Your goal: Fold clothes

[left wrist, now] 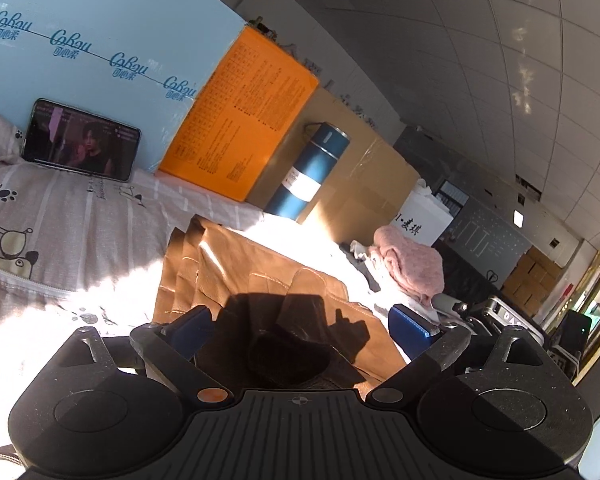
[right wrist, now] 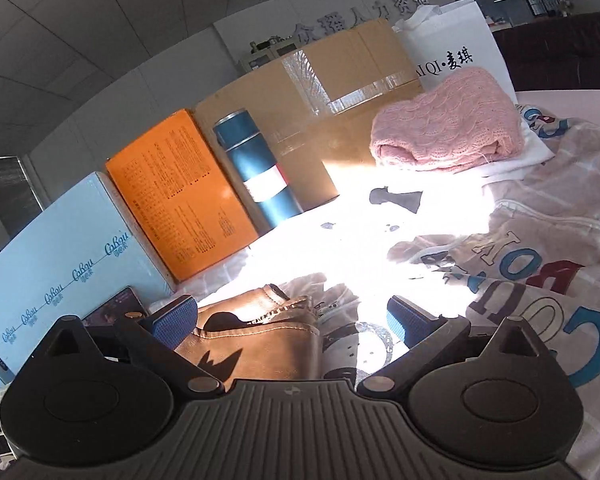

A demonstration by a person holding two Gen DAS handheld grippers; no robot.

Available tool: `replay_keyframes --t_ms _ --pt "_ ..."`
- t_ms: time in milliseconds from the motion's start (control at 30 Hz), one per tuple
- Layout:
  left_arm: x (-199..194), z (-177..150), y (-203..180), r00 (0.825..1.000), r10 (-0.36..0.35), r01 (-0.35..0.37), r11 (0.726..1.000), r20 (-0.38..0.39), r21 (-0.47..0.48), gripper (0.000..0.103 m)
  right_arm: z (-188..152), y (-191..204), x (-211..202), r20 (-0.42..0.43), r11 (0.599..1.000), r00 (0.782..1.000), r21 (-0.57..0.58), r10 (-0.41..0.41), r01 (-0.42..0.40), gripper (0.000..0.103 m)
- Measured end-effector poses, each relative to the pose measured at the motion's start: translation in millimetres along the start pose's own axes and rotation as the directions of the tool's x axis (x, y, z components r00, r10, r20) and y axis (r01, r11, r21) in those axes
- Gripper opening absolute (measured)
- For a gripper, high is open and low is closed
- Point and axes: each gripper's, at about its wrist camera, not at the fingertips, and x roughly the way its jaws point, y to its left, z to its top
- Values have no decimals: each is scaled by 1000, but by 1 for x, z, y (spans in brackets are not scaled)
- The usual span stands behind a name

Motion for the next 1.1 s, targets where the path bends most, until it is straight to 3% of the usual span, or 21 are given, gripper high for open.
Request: replay_keyframes --t_ms 100,200,333,400,533,600,667,800,967,1100 --pt "19 9 -5 997 66 -63 996 -47 61 97 -1 4 18 8 996 996 -11 90 -90 102" --pt "43 16 -3 985 94 -81 992 -143 93 97 -8 0 28 -16 987 987 -18 161 -162 102" --pt "76 20 5 943 49 -23 996 -328 83 97 -10 -6 33 -61 986 985 -19 161 -163 102" --pt "84 17 5 929 26 6 996 -368 87 97 -11 -7 34 -81 985 982 -14 170 -171 102" --pt "84 8 -1 945 61 -3 984 -321 179 92 -12 -5 33 -81 984 982 -33 170 -173 102" --pt "82 -1 -12 956 133 -49 952 -263 304 65 -12 -5 34 -88 985 982 -36 166 -170 102" --pt "80 -11 -23 959 194 -90 900 -208 426 49 -12 -5 34 -92 985 982 -35 163 -166 102" --pt "70 -9 -24 972 174 -88 894 -160 440 22 -11 -6 35 -88 987 985 -37 151 -154 102" --pt "61 -7 -22 971 187 -102 892 -152 441 21 -11 -8 34 -81 988 986 -32 148 -151 102" --pt "61 -10 -22 965 220 -133 880 -143 456 37 -11 -8 34 -81 988 986 -31 146 -149 102"
